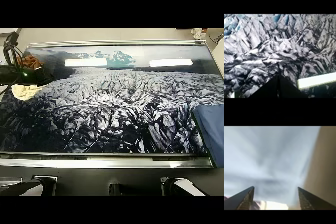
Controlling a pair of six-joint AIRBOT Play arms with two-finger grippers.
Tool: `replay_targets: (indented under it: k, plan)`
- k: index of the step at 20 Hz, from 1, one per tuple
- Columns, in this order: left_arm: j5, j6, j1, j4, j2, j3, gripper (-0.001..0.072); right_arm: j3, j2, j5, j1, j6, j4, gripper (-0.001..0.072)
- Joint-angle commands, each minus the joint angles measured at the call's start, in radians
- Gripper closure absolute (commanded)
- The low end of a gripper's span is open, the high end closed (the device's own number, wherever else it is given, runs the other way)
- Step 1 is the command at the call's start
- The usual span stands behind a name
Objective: Fold the clothes and pants, and hang the long-sleeved shirts on hangers.
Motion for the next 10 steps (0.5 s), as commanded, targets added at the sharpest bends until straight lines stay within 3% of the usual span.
replay_targets:
  k: [1, 2, 4, 6, 7, 8, 9, 10]
  plan:
    - [0.062, 0.017, -0.006, -0.024, 0.0, 0.061, 0.0687, 0.187, 0.001, -0.186, 0.01, -0.072, 0.224, 0.009]
    - [0.121, 0.046, -0.016, -0.001, -0.004, 0.108, 0.0688, 0.285, 0.001, -0.294, 0.045, -0.09, 0.307, 0.0102]
    - [0.187, 0.071, -0.106, 0.311, -0.039, 0.246, 0.069, 0.447, 0.001, -0.425, 0.203, -0.208, 0.348, 0.0189]
    - [0.163, -0.029, -0.22, 0.777, -0.109, 0.341, 0.0689, 0.5, 0.0, -0.469, 0.443, -0.276, 0.304, 0.0189]
    - [0.143, -0.103, -0.249, 0.885, -0.141, 0.346, 0.0686, 0.499, -0.008, -0.441, 0.567, -0.267, 0.257, 0.0189]
    - [0.095, -0.159, -0.254, 0.869, -0.175, 0.346, 0.0641, 0.499, -0.036, -0.368, 0.698, -0.209, 0.192, 0.0182]
    - [0.009, -0.212, -0.254, 0.814, -0.212, 0.346, 0.0422, 0.499, -0.084, -0.266, 0.816, -0.107, 0.131, 0.0154]
    - [-0.129, -0.265, -0.252, 0.745, -0.26, 0.346, 0.0136, 0.499, -0.138, -0.145, 0.906, -0.046, 0.107, 0.0114]
